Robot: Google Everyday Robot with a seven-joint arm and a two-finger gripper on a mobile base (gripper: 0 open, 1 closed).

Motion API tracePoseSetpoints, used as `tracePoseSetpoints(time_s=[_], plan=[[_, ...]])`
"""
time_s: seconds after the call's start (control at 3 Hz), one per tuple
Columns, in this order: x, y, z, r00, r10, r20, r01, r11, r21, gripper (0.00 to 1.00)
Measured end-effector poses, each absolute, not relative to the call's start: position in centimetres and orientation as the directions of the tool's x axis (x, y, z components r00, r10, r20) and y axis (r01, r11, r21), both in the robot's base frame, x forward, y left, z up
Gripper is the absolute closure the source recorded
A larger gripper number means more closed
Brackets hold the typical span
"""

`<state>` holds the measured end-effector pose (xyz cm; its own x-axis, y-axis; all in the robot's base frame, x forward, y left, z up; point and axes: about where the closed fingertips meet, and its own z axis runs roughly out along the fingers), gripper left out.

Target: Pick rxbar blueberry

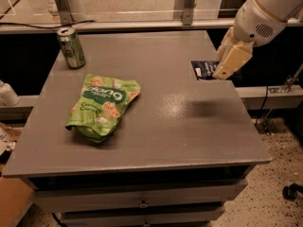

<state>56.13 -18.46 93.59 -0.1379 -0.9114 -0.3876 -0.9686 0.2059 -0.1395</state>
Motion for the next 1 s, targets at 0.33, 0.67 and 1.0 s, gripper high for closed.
tracePoseSetpoints(time_s=[0.33, 0.67, 1.0], plan=[[57.2, -17.5, 94.0, -0.139, -0.888, -0.439, -0.961, 0.228, -0.157, 1.0], [60.0, -16.2, 95.2, -0.124, -0.852, -0.509, -0.941, 0.263, -0.212, 1.0], [64.2, -16.1, 97.5, -0.089, -0.79, -0.606, -0.902, 0.322, -0.287, 1.0]])
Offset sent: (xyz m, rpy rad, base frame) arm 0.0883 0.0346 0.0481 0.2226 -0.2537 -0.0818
